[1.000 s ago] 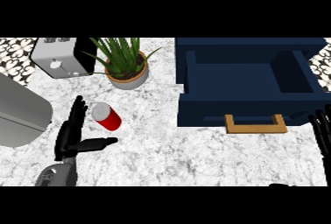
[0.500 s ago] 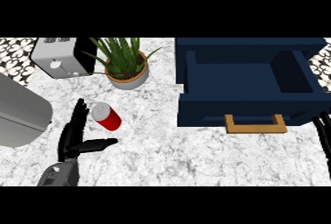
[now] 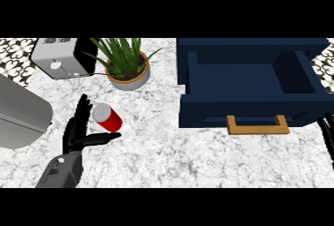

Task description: Pick up the can, place it into the drawer and close the drawer

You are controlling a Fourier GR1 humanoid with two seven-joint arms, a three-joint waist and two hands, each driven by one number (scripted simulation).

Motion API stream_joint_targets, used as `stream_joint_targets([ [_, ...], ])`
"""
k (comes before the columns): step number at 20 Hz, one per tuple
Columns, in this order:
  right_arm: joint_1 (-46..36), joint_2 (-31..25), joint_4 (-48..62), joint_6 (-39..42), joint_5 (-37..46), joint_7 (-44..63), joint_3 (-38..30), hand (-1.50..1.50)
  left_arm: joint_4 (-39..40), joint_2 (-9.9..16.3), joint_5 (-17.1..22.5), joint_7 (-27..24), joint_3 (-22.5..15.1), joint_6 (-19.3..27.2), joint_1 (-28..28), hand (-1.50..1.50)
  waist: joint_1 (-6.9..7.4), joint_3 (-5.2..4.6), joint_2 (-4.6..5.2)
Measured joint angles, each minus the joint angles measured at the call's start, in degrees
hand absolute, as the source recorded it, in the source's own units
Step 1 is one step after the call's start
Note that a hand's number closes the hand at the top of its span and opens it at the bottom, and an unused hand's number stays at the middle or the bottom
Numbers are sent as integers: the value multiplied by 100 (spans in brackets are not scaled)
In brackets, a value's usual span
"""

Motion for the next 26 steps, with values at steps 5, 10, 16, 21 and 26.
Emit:
stream_joint_targets([
  [5, 85, 40, -208, 8, -14, 117, 19, -150, 121, -85, 41, -24, -65, 49, -141, -150, 2, 0, -3],
  [10, -41, 9, -25, 67, -54, 29, -68, -150, 605, -54, 72, -133, -21, 67, -524, -150, -5, 0, 1],
  [16, 199, 87, -284, 104, -92, 70, 14, -150, 953, -148, 32, -417, -85, 124, -717, -150, -5, 5, -6],
  [21, 214, 95, -279, 76, -81, 69, 41, -150, 1337, -134, 78, -735, -12, 87, -915, 150, -2, 10, -7],
  [26, 139, 92, -280, -8, -103, 95, 22, -150, 1108, -201, 210, -458, -46, -29, -864, 150, 25, 4, 0],
])
